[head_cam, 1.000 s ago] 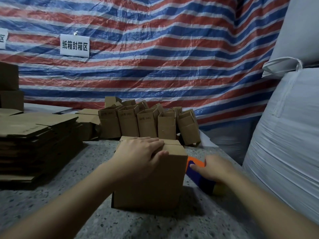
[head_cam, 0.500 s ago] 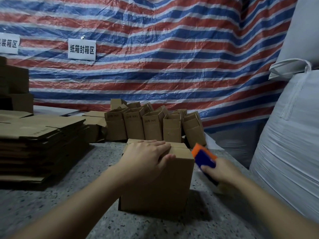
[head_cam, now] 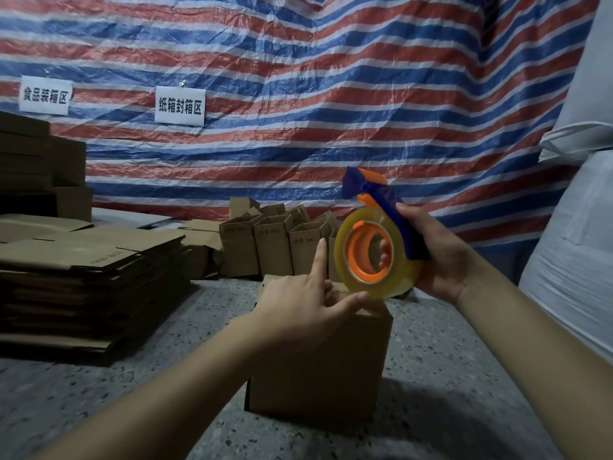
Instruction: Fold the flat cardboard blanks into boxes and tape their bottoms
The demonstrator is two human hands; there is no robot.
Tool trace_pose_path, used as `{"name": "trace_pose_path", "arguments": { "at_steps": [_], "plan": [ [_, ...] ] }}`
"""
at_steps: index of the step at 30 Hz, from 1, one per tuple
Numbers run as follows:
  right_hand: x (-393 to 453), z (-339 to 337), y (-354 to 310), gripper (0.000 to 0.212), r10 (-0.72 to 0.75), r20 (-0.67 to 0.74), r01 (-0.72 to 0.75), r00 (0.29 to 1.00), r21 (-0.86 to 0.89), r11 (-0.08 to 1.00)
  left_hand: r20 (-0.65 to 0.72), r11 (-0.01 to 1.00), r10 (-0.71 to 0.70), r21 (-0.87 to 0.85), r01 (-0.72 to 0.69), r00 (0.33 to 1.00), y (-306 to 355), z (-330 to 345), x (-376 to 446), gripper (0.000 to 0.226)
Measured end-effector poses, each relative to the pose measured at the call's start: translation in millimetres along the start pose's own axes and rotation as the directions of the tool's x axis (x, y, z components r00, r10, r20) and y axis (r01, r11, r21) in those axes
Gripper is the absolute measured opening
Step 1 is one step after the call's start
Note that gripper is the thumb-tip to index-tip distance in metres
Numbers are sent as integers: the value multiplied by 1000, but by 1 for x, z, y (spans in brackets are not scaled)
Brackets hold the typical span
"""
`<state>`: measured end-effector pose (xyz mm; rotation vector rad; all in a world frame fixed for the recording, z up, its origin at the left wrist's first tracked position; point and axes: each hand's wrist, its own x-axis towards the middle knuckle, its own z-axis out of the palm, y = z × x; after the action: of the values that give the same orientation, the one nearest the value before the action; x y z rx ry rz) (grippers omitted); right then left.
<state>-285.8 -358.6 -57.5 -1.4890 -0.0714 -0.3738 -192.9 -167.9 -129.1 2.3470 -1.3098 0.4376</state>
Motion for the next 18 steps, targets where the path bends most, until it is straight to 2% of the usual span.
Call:
{"name": "trace_pose_path", "arguments": {
  "at_steps": [3,7,11,14,16,18],
  "plan": [
    [1,15,8,38,38,34,-38,999,0,999,-17,999,-48,-24,48,999,4,1,0,122],
    [5,16,9,58,60,-2,-60,998,-5,998,-46,994,-105,-1,105,993,5,5,0,123],
    [7,19,4,49,100,49,-93,994,-136,986,-57,992,-124,23,125,991,2,9,2,124],
    [15,14,-3,50,159,-12,-158,987,-211,965,-32,993,-115,-42,114,993,1,8,4,122],
    [19,7,-13,53,244,-20,-241,969,-255,936,0,966,-158,-207,154,987,0,1,6,108],
    [24,0,-25,58,300,-23,-293,954,-305,906,21,898,-231,-381,221,973,-2,-9,11,69]
  ]
}}
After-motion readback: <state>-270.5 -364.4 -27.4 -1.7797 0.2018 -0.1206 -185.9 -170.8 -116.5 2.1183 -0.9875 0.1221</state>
